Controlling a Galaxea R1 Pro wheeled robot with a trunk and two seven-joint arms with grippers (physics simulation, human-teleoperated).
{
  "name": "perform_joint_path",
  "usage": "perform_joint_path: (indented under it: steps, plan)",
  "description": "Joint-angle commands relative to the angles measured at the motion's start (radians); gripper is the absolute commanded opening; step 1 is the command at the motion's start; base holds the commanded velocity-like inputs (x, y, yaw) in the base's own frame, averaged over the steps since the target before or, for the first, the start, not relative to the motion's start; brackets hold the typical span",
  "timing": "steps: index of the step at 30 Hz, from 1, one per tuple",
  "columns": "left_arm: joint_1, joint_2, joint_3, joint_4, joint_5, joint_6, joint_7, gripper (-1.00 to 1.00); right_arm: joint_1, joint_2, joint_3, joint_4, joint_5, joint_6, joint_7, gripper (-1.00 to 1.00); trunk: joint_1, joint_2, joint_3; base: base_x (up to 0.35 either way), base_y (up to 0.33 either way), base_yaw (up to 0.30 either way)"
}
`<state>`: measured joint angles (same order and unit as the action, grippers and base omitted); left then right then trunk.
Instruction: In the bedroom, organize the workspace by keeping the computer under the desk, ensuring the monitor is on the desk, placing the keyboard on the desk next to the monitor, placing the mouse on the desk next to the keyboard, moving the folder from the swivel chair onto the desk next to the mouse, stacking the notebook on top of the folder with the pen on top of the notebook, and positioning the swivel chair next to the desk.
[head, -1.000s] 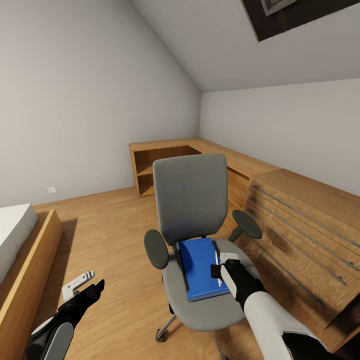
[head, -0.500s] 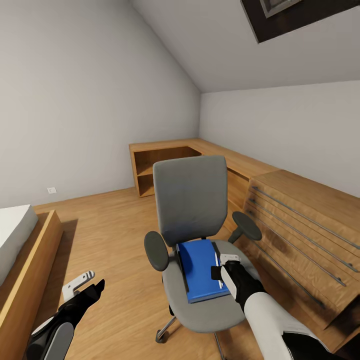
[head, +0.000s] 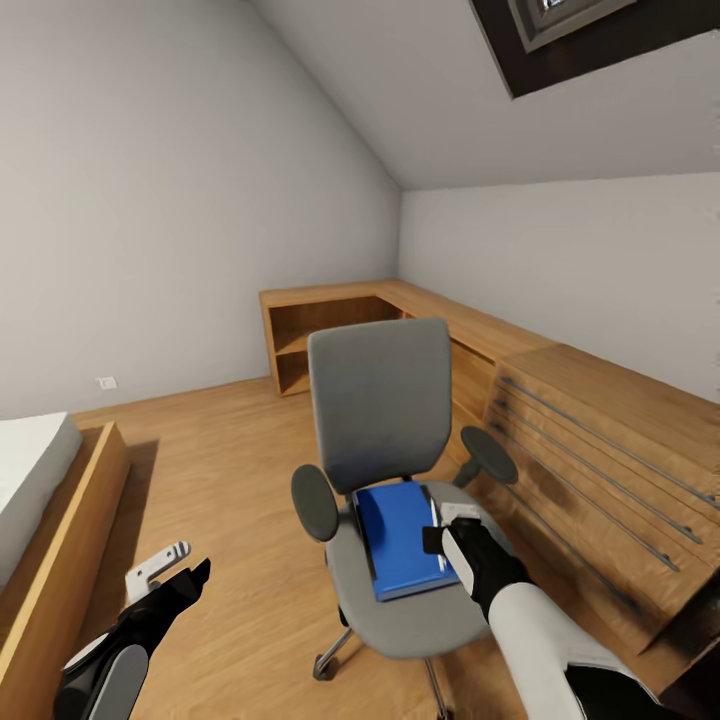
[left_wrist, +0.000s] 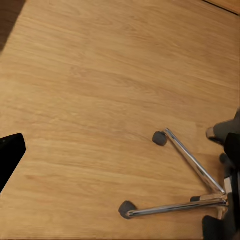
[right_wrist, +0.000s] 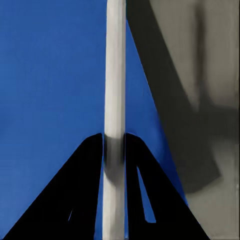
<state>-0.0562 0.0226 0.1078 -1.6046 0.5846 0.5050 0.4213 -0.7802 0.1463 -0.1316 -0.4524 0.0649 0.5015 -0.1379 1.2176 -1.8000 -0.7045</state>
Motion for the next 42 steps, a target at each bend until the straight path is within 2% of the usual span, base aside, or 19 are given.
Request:
perform_joint_path:
  steps: [1, 6, 13, 15, 18, 21, 22, 23, 26, 42]
  plan:
    - [-0.001, 0.000, 0.000, -0.001, 0.011, 0.003, 0.008, 1.00, 0.000, 0.002, -0.006, -0.008, 0.005, 0.005, 0.001, -1.00, -0.005, 0.007, 0.002, -0.299, 0.000, 0.000]
    - [-0.001, 0.000, 0.000, -0.001, 0.011, 0.003, 0.008, 1.00, 0.040, 0.006, -0.006, -0.097, 0.007, 0.005, -0.004, -1.00, -0.024, 0.042, 0.018, -0.323, 0.000, 0.000]
    - [-0.001, -0.003, -0.008, -0.011, 0.010, 0.003, 0.008, 1.00, 0.188, 0.009, 0.002, -0.374, 0.004, 0.030, -0.005, -1.00, -0.051, 0.091, 0.040, -0.335, 0.000, 0.000]
    - [0.000, -0.003, -0.042, -0.014, 0.010, 0.003, 0.007, 1.00, 0.278, 0.011, 0.007, -0.555, 0.001, 0.061, -0.004, -1.00, -0.058, 0.105, 0.046, -0.232, 0.000, 0.000]
    - [0.001, -0.002, -0.103, -0.015, 0.009, 0.002, 0.007, 1.00, 0.358, 0.012, 0.009, -0.757, -0.008, 0.130, -0.001, -1.00, -0.070, 0.126, 0.055, -0.078, 0.000, 0.000]
    - [0.001, -0.001, -0.126, -0.015, 0.009, 0.001, 0.007, 1.00, 0.389, 0.012, 0.009, -0.842, -0.028, 0.156, 0.000, -1.00, -0.081, 0.147, 0.065, -0.020, 0.000, 0.000]
    - [0.001, -0.001, -0.129, -0.015, 0.009, 0.001, 0.007, 1.00, 0.394, 0.012, 0.009, -0.856, -0.038, 0.160, 0.000, -1.00, -0.085, 0.154, 0.068, -0.007, 0.000, 0.000]
    - [0.001, -0.001, -0.157, -0.015, 0.009, 0.001, 0.007, 1.00, 0.401, 0.013, 0.009, -0.882, -0.061, 0.164, -0.001, -1.00, -0.089, 0.161, 0.071, -0.001, 0.000, 0.000]
    - [0.001, -0.001, -0.185, -0.015, 0.009, 0.002, 0.008, 1.00, 0.404, 0.013, 0.006, -0.908, -0.068, 0.164, -0.001, -1.00, -0.100, 0.182, 0.081, 0.000, 0.000, -0.051]
    - [0.000, -0.001, -0.188, -0.015, 0.006, 0.005, 0.010, 1.00, 0.404, 0.012, 0.005, -0.908, -0.068, 0.157, -0.002, -1.00, -0.162, 0.294, 0.138, 0.000, 0.000, -0.122]
